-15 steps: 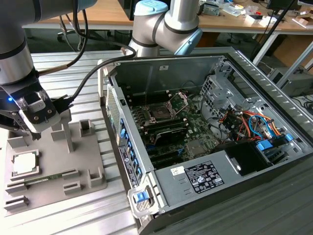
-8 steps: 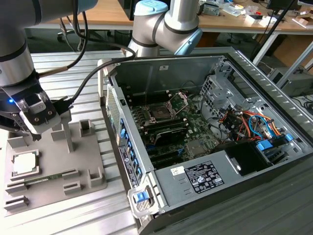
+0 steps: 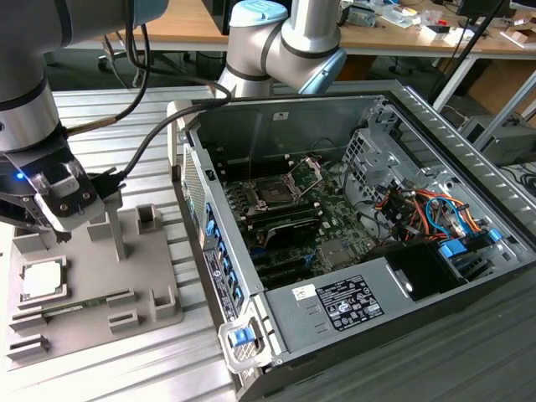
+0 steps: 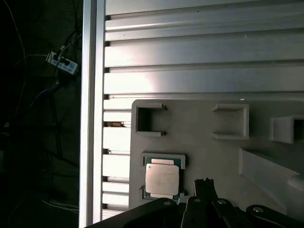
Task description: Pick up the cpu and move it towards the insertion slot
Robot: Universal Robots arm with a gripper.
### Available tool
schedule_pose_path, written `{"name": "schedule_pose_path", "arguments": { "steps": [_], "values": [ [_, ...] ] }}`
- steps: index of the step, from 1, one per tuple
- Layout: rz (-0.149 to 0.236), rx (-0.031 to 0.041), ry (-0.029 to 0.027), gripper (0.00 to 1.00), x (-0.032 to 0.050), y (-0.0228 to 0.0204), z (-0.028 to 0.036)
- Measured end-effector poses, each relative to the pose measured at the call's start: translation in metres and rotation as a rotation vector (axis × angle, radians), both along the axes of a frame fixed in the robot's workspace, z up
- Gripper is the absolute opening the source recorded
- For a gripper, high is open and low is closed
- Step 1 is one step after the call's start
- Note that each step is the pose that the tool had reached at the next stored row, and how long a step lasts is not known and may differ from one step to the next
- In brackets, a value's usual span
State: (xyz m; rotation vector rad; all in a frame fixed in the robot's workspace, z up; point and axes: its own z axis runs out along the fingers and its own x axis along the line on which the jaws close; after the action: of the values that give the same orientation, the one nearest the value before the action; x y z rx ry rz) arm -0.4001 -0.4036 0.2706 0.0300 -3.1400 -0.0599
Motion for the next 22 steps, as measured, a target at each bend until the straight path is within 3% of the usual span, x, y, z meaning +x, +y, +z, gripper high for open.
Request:
{"name": "schedule_pose_path", "arguments": {
  "steps": [22],
  "values": [
    [0.000, 0.0000, 0.0000, 0.11, -0.0005, 0.0000, -0.0090]
  ]
}}
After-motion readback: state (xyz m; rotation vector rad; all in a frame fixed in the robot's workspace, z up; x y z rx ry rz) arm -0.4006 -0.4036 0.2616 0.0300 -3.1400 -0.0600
